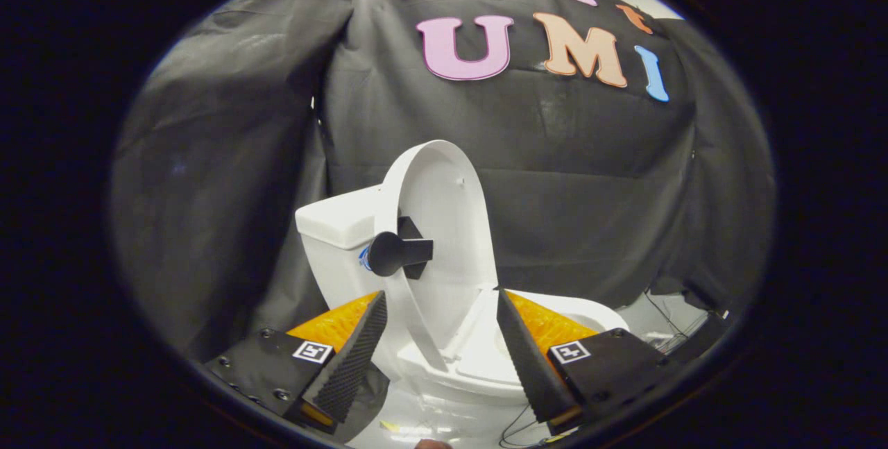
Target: Open the toilet lid.
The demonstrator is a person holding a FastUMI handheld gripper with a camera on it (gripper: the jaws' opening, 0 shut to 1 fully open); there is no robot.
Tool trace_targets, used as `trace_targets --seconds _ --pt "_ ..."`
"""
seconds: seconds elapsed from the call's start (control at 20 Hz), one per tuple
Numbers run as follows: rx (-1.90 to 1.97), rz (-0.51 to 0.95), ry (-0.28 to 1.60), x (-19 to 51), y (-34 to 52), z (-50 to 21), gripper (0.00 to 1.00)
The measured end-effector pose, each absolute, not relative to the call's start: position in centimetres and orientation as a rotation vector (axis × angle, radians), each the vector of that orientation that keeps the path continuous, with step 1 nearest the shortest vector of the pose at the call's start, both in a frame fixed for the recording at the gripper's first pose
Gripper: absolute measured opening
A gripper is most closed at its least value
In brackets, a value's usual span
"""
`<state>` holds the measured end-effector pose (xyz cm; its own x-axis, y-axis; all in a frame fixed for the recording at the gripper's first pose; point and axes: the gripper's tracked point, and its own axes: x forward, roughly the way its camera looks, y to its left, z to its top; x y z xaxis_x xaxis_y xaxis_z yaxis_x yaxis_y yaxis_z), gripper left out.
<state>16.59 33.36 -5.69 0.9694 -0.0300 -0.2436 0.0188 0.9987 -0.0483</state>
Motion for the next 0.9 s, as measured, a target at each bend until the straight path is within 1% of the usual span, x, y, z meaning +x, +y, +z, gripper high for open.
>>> trace_targets --seconds 0.35,0.5,0.7,0.9 --pt "-0.03 -0.004 0.192 13.4 29.9 -3.9 0.98" --pt "-0.041 -0.064 0.218 11.6 26.1 -4.4 0.98" --pt "0.018 -0.103 0.18 8.2 22.1 -4.1 0.98" --pt "-0.011 -0.183 0.189 5.2 17.1 -5.0 0.97"
